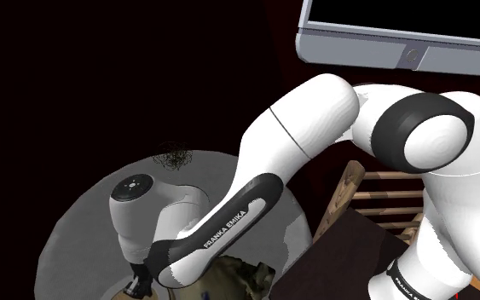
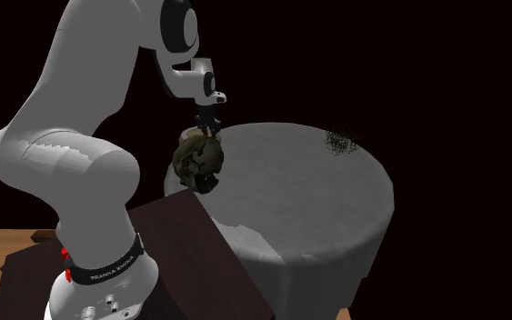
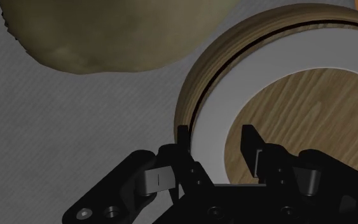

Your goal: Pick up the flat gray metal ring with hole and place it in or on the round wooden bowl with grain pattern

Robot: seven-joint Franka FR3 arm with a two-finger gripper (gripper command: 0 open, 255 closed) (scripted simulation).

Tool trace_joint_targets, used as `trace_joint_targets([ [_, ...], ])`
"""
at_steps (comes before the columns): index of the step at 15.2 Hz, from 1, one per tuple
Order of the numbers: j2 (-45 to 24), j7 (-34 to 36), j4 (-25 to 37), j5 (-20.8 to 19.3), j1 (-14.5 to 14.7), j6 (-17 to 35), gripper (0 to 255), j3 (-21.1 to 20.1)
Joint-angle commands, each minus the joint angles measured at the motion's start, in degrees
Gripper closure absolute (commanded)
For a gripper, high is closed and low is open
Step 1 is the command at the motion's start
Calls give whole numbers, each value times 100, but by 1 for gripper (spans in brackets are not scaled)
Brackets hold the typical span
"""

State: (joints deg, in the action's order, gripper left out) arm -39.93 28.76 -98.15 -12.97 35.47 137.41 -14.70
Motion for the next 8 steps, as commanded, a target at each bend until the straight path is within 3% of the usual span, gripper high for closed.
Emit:
trace_joint_targets([
  [1,-26,-4,-19,3,6,1,255,-7],
  [4,-26,-4,-19,3,6,1,255,-7],
  [5,-40,-5,1,2,9,-4,0,-6],
  [8,-34,-1,1,3,12,-10,0,-7],
])
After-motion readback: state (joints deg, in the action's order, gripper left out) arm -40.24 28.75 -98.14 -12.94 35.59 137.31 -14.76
